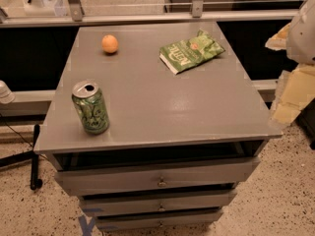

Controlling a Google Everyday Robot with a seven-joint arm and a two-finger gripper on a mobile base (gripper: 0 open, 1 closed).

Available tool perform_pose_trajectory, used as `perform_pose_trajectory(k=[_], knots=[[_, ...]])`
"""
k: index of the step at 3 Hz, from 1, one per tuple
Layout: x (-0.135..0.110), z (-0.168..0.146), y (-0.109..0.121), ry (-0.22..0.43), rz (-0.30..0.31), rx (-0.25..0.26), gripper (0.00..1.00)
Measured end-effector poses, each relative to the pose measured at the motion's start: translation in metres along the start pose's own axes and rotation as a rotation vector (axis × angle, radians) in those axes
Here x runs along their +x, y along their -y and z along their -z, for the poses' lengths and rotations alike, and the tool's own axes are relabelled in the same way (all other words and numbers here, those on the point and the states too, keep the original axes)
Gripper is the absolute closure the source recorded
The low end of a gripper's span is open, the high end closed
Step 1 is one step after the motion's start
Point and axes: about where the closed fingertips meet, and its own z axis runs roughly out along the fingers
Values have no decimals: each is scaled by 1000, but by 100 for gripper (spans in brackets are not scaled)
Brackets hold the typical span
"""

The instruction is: Move green jalapeno chip bag near green can

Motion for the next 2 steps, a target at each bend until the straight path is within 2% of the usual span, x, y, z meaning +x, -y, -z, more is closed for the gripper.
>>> perform_pose_trajectory(k=[1,2], knots=[[0,0,0,0,0,0,0],[-5,-3,10,38,6,35,0]])
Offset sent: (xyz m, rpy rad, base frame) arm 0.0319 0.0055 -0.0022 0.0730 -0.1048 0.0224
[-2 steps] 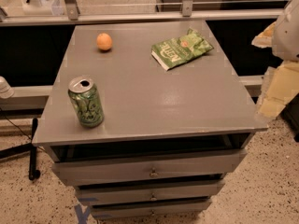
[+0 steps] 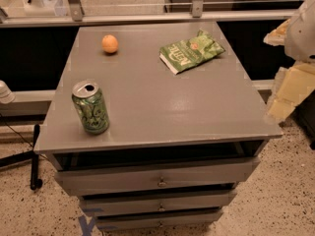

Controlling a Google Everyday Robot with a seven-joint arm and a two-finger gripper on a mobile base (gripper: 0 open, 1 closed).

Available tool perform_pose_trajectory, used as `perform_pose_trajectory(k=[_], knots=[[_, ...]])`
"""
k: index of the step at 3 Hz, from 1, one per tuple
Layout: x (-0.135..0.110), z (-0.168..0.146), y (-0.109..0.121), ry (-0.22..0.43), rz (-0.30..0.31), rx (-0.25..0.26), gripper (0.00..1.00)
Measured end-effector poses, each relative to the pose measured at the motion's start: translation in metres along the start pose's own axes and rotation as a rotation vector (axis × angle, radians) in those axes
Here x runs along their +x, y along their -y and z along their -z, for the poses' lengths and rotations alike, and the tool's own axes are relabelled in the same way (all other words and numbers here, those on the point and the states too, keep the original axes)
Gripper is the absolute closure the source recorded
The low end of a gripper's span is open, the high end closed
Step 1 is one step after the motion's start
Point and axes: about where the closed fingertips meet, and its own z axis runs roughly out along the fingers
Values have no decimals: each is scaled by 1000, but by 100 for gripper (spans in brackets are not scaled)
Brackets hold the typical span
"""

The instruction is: Move green jalapeno chip bag near green can

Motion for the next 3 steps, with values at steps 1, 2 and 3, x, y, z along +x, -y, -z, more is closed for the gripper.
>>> perform_pose_trajectory(k=[1,2,3], knots=[[-6,-24,29,83,-5,55,0],[-16,-48,75,210,-36,123,0],[-40,-74,141,391,-107,178,0]])
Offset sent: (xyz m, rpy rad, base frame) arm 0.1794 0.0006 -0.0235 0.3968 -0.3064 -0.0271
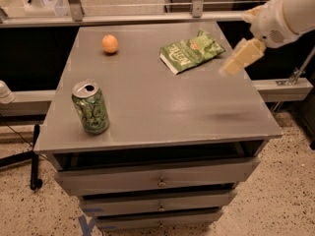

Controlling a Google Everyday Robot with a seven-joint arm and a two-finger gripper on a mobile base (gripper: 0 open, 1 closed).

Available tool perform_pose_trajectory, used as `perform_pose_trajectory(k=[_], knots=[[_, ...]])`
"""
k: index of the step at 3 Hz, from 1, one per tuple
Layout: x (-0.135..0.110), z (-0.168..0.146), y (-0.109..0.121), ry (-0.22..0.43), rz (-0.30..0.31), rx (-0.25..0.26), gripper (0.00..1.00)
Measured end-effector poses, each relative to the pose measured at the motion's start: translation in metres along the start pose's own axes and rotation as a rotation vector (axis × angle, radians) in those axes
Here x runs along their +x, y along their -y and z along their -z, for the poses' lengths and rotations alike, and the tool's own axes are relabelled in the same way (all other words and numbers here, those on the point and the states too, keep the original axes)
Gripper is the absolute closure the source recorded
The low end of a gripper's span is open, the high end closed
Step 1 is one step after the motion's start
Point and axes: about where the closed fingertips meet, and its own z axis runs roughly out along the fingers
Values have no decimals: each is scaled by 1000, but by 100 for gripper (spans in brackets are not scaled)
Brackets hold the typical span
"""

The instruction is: Move green jalapeno chip bag near green can

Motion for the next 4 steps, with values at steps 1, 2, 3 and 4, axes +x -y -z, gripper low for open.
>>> perform_pose_trajectory(k=[1,2,3,4], knots=[[-13,-46,46,150,-122,27,0],[-19,-91,81,229,-237,55,0],[-11,-130,99,228,-319,67,0],[5,-158,104,197,-369,71,0]])
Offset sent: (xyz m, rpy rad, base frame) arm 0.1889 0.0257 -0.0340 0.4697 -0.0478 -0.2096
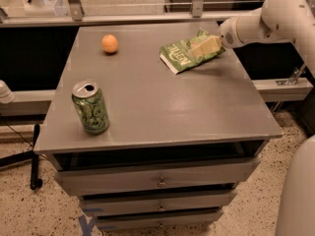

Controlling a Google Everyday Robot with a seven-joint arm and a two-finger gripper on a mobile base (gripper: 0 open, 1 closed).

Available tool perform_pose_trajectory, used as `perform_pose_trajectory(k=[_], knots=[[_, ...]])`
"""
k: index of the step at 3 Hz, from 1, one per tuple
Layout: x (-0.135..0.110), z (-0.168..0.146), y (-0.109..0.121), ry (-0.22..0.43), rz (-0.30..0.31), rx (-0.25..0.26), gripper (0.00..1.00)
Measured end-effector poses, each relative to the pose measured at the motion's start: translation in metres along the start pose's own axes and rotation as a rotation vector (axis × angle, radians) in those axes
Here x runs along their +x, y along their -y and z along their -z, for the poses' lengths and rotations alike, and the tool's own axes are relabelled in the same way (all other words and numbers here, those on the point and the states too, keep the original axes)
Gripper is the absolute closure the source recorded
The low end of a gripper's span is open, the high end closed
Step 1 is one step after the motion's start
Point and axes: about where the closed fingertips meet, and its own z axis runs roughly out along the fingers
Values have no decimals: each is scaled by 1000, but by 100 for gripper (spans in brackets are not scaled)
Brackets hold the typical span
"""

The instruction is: Move green jalapeno chip bag near green can

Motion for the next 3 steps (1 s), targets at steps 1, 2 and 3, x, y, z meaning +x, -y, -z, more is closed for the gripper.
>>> perform_pose_trajectory(k=[1,2,3], knots=[[15,-18,3,-19,-32,-5,0],[23,-27,3,-21,-36,-15,16],[25,-28,2,-16,-23,-25,39]])
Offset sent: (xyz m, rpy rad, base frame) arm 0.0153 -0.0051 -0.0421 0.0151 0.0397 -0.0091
